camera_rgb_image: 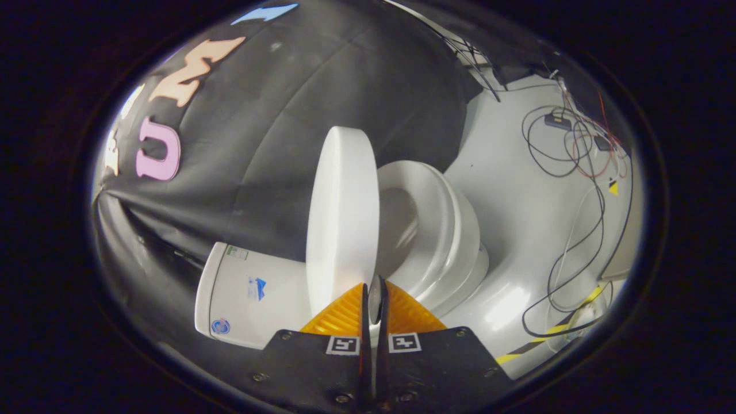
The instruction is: Open the toilet lid.
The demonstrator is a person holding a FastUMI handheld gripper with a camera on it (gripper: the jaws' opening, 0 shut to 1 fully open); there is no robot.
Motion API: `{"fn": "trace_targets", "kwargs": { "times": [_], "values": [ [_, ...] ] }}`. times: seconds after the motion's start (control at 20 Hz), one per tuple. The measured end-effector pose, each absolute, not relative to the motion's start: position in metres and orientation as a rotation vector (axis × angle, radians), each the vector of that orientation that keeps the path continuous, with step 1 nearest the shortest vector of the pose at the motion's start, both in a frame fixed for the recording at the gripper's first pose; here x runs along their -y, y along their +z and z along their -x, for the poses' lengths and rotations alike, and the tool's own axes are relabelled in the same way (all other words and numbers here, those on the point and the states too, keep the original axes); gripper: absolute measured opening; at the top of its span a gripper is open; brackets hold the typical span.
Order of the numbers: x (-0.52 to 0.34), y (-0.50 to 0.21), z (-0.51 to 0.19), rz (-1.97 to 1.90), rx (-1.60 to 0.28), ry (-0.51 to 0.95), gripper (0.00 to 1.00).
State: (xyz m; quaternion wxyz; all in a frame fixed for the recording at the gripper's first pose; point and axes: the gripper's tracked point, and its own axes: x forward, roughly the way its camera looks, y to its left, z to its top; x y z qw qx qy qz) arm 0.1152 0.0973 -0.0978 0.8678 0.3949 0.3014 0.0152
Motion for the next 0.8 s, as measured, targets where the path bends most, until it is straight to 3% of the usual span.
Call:
{"fn": "trace_targets", "kwargs": {
  "times": [0.8],
  "values": [
    [-0.161,-0.019,-0.104,-0.471,-0.472,0.194,0.04]
  ]
}}
